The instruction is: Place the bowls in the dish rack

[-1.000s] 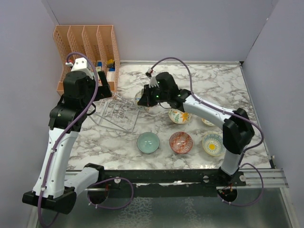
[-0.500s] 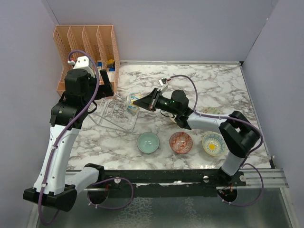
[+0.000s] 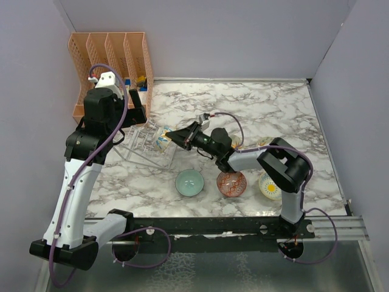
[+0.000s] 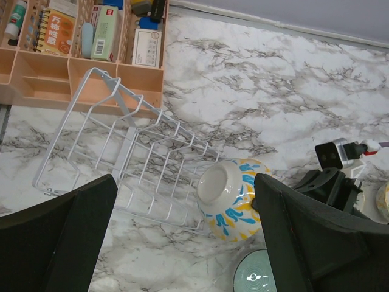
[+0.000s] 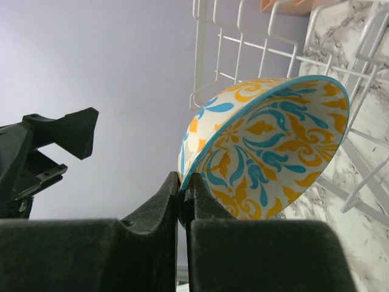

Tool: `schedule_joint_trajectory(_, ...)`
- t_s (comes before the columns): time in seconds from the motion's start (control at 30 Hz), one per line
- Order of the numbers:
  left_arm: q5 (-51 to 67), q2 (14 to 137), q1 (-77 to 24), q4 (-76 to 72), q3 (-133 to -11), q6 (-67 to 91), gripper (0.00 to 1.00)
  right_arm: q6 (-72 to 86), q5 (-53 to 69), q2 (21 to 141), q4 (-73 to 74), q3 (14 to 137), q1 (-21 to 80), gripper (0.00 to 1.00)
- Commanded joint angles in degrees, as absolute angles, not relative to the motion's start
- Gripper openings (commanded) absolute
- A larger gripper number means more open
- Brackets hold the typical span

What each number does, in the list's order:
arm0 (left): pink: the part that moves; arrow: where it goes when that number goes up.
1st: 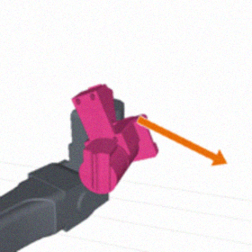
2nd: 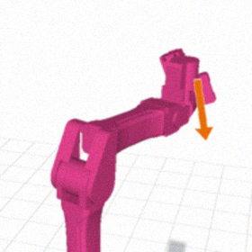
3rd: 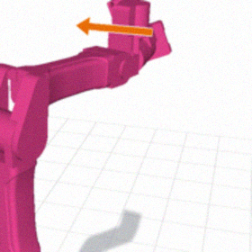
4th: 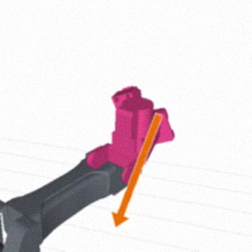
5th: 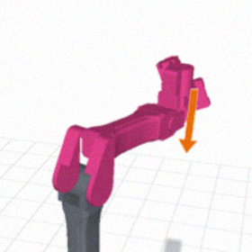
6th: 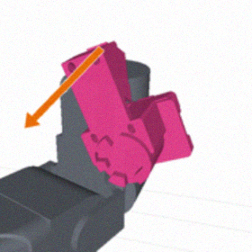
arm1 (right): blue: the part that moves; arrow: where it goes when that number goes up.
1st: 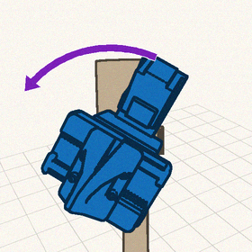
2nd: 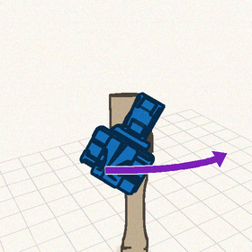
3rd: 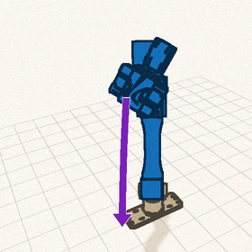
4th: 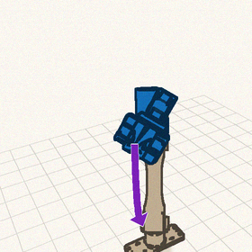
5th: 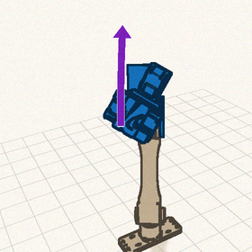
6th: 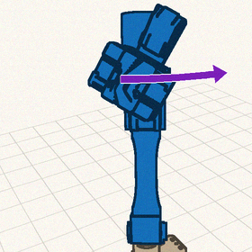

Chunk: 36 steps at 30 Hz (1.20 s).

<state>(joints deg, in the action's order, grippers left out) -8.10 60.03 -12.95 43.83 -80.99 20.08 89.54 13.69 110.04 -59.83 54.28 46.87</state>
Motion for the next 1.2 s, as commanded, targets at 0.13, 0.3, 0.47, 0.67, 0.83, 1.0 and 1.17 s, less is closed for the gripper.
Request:
schedule_joint_trajectory(0.13,-7.60,58.98,-13.45,43.29,-81.92,19.59,0.99,94.23,10.15,114.96,-69.28,55.63,47.72,0.01)
schedule_joint_trajectory(0.3,-8.08,58.62,-13.45,43.43,-81.61,19.23,0.99,94.90,11.51,118.54,-71.18,57.44,47.72,0.01)
schedule_joint_trajectory(0.47,-8.13,58.60,-13.45,43.27,-81.48,19.06,0.99,95.32,12.72,121.06,-72.55,59.41,47.72,0.01)
schedule_joint_trajectory(0.67,-8.43,58.28,-13.53,43.29,-81.21,18.83,0.99,94.51,12.96,120.97,-74.07,59.51,47.70,0.01)
schedule_joint_trajectory(0.83,-8.35,58.19,-13.54,43.21,-80.82,18.82,0.99,96.77,16.32,125.10,-77.45,62.24,47.72,0.02)
schedule_joint_trajectory(1.0,-8.55,57.85,-13.54,43.33,-80.51,18.93,0.99,98.19,16.64,125.47,-76.13,60.41,47.72,0.02)
schedule_joint_trajectory(1.17,-8.77,57.57,-13.54,43.28,-79.99,18.93,0.99,98.38,16.94,124.26,-74.46,58.29,47.72,0.06)
